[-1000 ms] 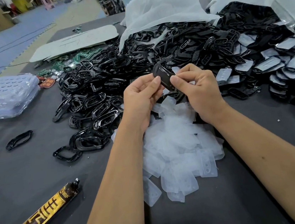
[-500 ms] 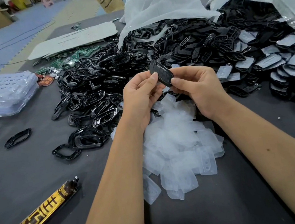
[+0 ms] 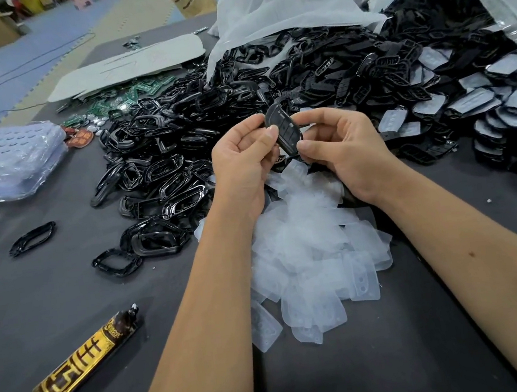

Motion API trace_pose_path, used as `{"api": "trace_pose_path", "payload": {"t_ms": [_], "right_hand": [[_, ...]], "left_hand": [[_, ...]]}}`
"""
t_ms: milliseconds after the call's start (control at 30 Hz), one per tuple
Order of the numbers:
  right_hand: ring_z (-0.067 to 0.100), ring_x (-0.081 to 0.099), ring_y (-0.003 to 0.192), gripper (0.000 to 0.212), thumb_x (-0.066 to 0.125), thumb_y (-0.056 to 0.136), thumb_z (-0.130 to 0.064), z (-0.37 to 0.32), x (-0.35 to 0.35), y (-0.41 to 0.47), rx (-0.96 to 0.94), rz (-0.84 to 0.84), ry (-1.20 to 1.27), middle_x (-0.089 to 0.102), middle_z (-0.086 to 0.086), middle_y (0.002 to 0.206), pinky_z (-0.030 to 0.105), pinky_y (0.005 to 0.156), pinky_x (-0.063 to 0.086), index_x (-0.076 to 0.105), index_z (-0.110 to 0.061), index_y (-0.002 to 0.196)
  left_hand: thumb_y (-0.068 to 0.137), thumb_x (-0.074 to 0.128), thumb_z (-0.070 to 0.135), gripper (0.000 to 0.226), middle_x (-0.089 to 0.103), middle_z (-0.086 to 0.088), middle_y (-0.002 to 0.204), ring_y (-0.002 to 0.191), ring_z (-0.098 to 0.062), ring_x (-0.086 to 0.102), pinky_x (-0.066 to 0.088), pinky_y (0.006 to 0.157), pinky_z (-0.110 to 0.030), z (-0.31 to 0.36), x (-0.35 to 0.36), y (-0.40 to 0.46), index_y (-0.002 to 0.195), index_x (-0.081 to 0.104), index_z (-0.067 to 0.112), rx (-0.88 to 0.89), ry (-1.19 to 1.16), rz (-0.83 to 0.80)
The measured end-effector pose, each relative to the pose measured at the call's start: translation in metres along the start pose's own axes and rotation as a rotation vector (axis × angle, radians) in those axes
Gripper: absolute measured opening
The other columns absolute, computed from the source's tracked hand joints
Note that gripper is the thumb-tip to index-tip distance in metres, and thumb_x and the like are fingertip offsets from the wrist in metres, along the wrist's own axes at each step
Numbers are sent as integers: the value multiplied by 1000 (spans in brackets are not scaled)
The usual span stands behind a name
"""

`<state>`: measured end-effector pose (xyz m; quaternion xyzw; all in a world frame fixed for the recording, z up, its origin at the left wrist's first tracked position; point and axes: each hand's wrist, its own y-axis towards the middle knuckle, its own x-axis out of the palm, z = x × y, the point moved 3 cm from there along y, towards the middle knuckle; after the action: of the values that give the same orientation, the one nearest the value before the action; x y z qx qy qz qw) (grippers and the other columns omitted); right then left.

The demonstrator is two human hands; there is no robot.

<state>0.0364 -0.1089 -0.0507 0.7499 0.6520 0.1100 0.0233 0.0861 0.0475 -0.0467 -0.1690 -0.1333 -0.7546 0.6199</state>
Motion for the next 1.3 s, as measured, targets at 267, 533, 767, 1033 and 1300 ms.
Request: {"api": "trace_pose_path", "payload": {"t_ms": [267, 533, 767, 1033, 1300], "right_hand": [[24, 66, 80, 40, 71, 87, 13, 0, 2, -1, 3, -20, 45, 70, 17, 89, 33, 83, 58, 67, -7, 121], [18, 70, 82, 43, 67, 93, 8, -1, 3, 1, 90, -31, 183, 72, 5, 84, 34, 88, 60, 61, -8, 132], [24, 71, 84, 51, 73, 78, 2, -2, -1, -1, 111, 6, 275, 71, 10, 88, 32, 82, 60, 64, -5, 127], [23, 72, 79, 49, 73, 75, 4, -4, -4, -2, 122, -1, 300, 74, 11, 87, 31, 80, 61, 65, -3, 123], [19, 73, 81, 25, 73, 86, 14, -18, -15, -9, -96, 67, -57, 78, 8, 87, 29, 79, 59, 75, 0, 107]], "left_hand": [[93, 67, -8, 18, 74, -11, 87, 60, -10, 61, 52, 60, -19, 1, -1, 0, 107, 67, 2, -39, -1, 32], [94, 67, -7, 18, 74, -10, 87, 61, -11, 60, 51, 59, -20, 4, -2, -1, 107, 69, 4, -11, 72, 0], [93, 69, -5, 16, 75, -7, 81, 58, -8, 61, 48, 57, -20, 2, -2, 0, 105, 71, 7, -3, 161, -75], [93, 68, -5, 16, 75, -8, 81, 59, -10, 59, 48, 57, -21, 6, 1, -4, 103, 72, 6, -32, 183, -88], [87, 79, -1, 15, 79, -8, 81, 69, -16, 73, 58, 66, -22, 25, 12, -11, 95, 76, 11, 144, 479, -97]]}}
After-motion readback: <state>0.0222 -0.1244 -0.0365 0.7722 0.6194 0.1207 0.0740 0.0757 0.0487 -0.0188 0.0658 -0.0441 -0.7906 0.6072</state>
